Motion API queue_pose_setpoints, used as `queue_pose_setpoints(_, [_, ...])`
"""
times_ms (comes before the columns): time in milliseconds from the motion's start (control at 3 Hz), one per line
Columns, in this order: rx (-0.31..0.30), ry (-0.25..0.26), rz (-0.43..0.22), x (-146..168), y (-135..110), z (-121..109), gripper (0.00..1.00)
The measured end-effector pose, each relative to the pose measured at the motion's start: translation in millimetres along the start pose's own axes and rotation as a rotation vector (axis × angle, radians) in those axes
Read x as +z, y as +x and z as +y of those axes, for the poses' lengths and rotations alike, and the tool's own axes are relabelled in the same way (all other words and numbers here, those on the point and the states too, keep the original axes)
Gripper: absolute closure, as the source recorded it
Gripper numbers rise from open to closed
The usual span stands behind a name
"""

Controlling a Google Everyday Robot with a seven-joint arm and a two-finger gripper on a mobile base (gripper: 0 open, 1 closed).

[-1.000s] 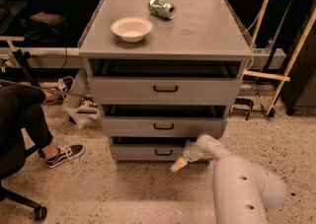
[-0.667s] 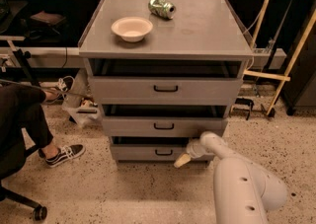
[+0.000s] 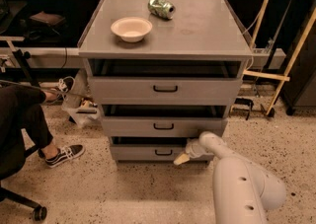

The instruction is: Open bottom drawer

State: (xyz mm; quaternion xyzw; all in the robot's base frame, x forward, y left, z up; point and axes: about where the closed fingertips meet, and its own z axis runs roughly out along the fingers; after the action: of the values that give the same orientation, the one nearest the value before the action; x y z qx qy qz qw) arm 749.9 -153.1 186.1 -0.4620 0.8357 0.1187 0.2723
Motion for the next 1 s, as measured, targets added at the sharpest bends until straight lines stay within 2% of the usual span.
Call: queue_pose_setpoints(1000, [0.000, 0.000, 0.000, 0.0, 0.0, 0.1, 0.88])
